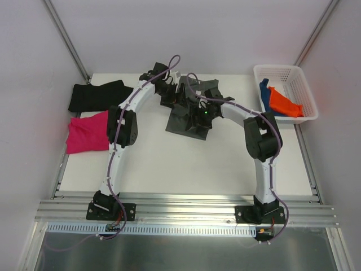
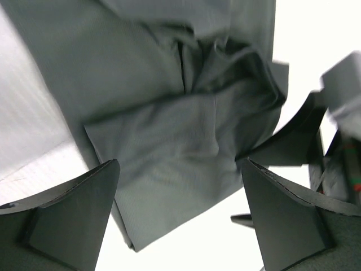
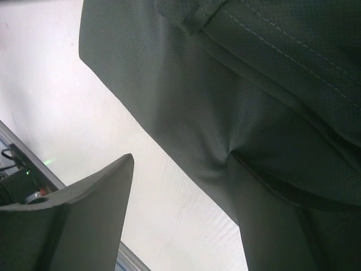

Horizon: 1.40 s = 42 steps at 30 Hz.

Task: Fold and stack the t-shirts
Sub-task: Fold the folded rectangular tshirt in 1/3 of the way

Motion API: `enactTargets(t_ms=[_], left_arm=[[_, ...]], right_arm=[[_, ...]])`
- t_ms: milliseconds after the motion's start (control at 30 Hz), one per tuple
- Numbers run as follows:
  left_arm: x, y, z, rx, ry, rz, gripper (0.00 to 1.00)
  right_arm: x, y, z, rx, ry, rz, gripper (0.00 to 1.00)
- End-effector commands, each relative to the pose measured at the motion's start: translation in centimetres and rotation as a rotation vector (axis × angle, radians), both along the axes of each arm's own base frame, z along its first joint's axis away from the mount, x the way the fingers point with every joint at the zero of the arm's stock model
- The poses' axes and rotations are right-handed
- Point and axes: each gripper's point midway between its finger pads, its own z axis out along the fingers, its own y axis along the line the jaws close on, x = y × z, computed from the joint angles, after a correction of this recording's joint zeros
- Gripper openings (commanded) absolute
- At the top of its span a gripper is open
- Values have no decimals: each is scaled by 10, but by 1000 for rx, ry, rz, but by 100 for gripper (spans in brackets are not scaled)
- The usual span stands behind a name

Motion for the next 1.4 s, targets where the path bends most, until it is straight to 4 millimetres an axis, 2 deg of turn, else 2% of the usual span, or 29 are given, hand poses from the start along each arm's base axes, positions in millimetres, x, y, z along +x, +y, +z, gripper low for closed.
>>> enactTargets(t_ms=[0,100,233,267,333,467,667,1033,1367], left_arm=[[-2,-10,18,-58,-5,-16,90],[-7,-11,16,-67,20,-17,89],[-25,-5,23,-69,59,-15,87],[-29,-2,39,-77,43,-11,88],[-40,5,50,-90,66,5,88],[-58,6,56,-122,112,-6,88],[-56,-1,50,-112,109,-17,88],[-61,-19,25,-93,158,-42,88],[-64,-27,5,-94,205,-51,88]], right_arm=[[-33,-4,-7,-44,48,51,72],[-33,-6,-5,-53,19,75,72],[-22,-4,2,-58,-18,80,72],[-21,-4,3,-57,-25,79,72],[-18,-4,6,-59,-35,74,72],[-9,-14,21,-54,-64,29,73],[-7,-26,34,-36,-79,1,73],[-12,-29,31,-41,-74,3,73],[-13,-30,61,-7,-113,-22,73]])
